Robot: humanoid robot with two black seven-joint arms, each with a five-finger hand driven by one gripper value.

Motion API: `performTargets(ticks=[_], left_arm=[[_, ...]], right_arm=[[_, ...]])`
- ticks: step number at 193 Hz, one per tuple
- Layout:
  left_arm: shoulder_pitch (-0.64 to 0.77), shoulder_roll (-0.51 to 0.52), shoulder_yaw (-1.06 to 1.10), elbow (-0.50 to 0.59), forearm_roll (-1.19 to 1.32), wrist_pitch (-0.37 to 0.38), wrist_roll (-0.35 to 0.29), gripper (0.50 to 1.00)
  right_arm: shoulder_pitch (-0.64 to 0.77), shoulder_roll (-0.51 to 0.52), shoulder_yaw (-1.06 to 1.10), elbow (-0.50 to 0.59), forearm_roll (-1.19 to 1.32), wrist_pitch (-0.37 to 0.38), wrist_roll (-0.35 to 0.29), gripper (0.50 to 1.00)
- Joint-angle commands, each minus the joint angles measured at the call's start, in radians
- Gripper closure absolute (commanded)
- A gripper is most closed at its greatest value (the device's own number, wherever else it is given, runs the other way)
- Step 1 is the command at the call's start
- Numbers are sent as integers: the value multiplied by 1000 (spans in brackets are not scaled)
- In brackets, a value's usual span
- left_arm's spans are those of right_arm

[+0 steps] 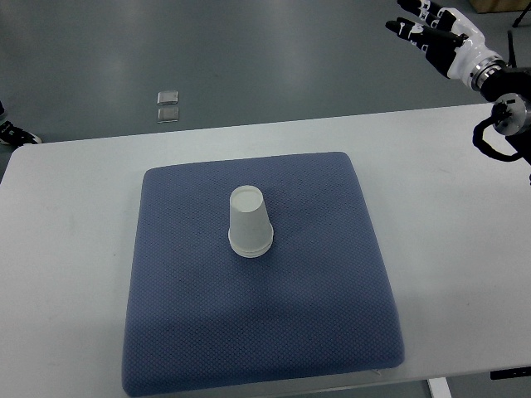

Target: Stack paper cups

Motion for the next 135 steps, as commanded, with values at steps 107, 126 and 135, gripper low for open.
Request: performTargets(ticks=[107,126,135], left_arm=[[0,0,0,0,0,0,0,500],[0,0,-1,0,0,0,0,500],[0,0,0,0,0,0,0,500]], right_arm=[[-75,90,56,-2,51,-59,39,585],[-77,93,56,-2,36,-65,39,585],[-77,95,56,-2,36,-66,39,585]])
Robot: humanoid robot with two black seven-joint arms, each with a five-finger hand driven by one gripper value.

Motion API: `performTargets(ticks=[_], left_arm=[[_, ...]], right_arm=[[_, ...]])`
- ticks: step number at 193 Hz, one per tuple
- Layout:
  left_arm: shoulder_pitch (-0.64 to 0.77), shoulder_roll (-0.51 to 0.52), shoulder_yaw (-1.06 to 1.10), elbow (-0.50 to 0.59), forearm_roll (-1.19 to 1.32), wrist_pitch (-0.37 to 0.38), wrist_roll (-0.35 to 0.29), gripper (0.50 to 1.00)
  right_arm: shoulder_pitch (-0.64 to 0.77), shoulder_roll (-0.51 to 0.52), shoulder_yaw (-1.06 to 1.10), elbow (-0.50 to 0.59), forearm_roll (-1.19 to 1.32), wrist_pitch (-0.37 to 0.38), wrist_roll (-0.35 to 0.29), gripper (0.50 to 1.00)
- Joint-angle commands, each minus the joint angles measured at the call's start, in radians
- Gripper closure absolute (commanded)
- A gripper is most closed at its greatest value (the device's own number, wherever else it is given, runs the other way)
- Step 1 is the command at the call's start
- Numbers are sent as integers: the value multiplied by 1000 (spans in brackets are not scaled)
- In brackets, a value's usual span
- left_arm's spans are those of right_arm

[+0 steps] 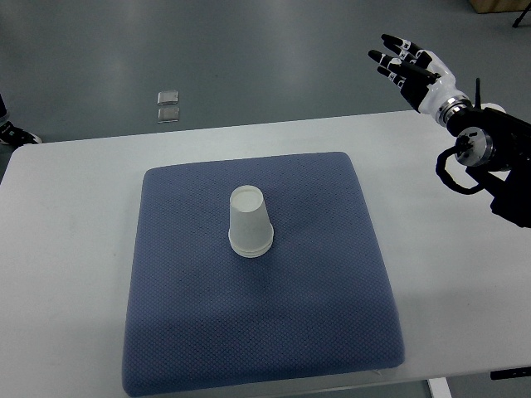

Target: Stack paper cups

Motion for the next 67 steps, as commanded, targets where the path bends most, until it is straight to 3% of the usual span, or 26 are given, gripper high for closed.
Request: performTargets(ticks=[1,67], left_arm=[[0,0,0,0,0,0,0,500],[0,0,0,0,0,0,0,500]], right_arm=[[-1,2,0,1,-6,-5,1,585],[-4,6,-2,1,-6,-31,21,583]])
